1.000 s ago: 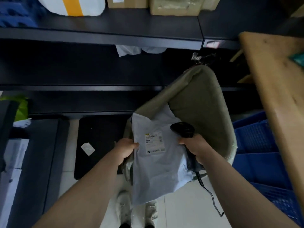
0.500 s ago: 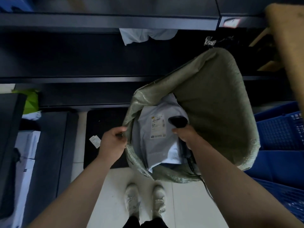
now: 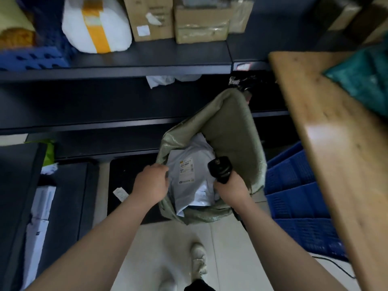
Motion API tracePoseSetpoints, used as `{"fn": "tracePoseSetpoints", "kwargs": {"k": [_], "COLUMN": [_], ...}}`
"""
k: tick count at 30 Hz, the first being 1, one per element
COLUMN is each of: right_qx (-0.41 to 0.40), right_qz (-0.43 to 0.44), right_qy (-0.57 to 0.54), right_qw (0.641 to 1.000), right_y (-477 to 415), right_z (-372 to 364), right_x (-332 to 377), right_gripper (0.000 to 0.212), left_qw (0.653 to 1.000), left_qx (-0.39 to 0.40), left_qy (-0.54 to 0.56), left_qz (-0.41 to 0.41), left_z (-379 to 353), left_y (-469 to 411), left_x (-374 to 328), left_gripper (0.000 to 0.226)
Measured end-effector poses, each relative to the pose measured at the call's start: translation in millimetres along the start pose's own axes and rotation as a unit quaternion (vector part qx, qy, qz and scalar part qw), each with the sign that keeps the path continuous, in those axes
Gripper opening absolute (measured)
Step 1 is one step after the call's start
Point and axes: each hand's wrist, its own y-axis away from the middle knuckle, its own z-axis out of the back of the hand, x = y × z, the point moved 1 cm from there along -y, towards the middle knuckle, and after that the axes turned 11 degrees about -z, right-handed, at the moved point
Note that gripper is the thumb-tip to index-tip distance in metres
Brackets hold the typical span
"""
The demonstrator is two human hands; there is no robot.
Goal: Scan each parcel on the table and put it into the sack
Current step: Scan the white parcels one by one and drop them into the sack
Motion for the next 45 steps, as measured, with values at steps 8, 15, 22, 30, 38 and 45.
{"fn": "tracePoseSetpoints", "kwargs": {"k": [8, 15, 22, 30, 38, 45], "right_qx": [-0.106, -0.185, -0.265, -0.307, -0.302, -0.286], "right_qz": [0.011, -0.024, -0.054, -0.047, -0.011, 0.009], "right_qy": [-0.083, -0.127, -0.163, -0.188, -0.168, -0.171], "right_qw": [0.991, 0.974, 0.949, 0.932, 0.938, 0.943], "right_y": [167, 264, 294, 290, 236, 147], "right_z": [71, 144, 256, 417, 561, 674], "right_x": [-67, -166, -262, -366, -405, -398], "right_gripper": [0.016, 0.018, 0.021, 0.02, 0.028, 0.026], "left_qw": [0.957, 0.902, 0.86, 0.866, 0.89, 0.908], "left_qx": [-0.029, -0.055, -0.08, -0.109, -0.132, -0.15], "left_qy": [-0.16, -0.213, -0.208, -0.192, -0.168, -0.144], "left_qz": [-0.241, -0.371, -0.458, -0.45, -0.403, -0.364], "left_z": [45, 54, 34, -9, -20, -15], "left_y": [89, 148, 156, 126, 76, -19], "left_x": [-127, -249, -388, -573, -701, -777], "left_gripper": [0.025, 0.03, 0.029, 0.031, 0.036, 0.034]}}
